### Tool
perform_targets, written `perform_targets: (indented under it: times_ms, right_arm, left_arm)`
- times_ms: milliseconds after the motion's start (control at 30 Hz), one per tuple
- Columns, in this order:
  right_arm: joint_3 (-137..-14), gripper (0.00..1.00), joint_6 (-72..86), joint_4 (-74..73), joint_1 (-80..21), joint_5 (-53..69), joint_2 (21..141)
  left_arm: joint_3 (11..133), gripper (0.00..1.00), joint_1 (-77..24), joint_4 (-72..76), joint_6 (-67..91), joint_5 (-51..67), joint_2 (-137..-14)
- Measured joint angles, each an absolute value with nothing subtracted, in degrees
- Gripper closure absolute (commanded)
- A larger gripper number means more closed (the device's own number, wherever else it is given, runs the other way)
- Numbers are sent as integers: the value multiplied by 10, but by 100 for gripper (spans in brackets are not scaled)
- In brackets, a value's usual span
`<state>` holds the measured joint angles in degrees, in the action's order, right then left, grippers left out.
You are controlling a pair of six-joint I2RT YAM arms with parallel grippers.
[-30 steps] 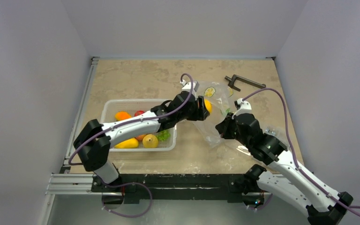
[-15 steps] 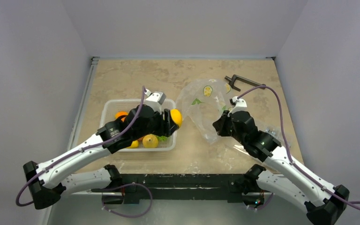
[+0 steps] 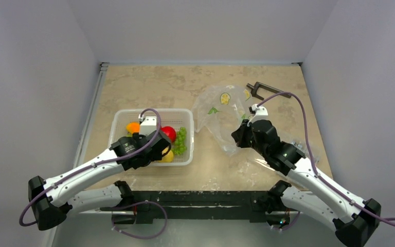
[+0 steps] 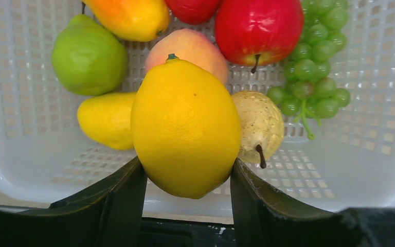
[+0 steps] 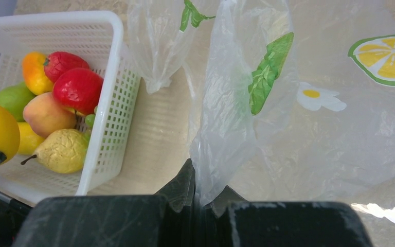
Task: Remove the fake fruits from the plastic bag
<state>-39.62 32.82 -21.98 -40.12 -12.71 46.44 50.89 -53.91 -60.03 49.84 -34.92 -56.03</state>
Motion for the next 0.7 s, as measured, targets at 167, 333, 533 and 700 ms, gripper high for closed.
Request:
perform_targets:
  times_ms: [167, 333, 533, 700]
  right_arm:
    - [-396, 100, 328, -212, -401, -125, 466]
    - [-396, 100, 328, -201, -401, -121, 479]
    - [-396, 100, 324, -185, -401, -120, 496]
    - [-422, 100, 314, -179, -401, -122, 530]
  left_arm:
    - [490, 61, -537, -623, 538, -368, -560]
    - [487, 29, -537, -627, 561, -369, -560]
    - [474, 0, -537, -631, 570, -366, -554]
    - [474, 0, -537, -644, 573, -364, -530]
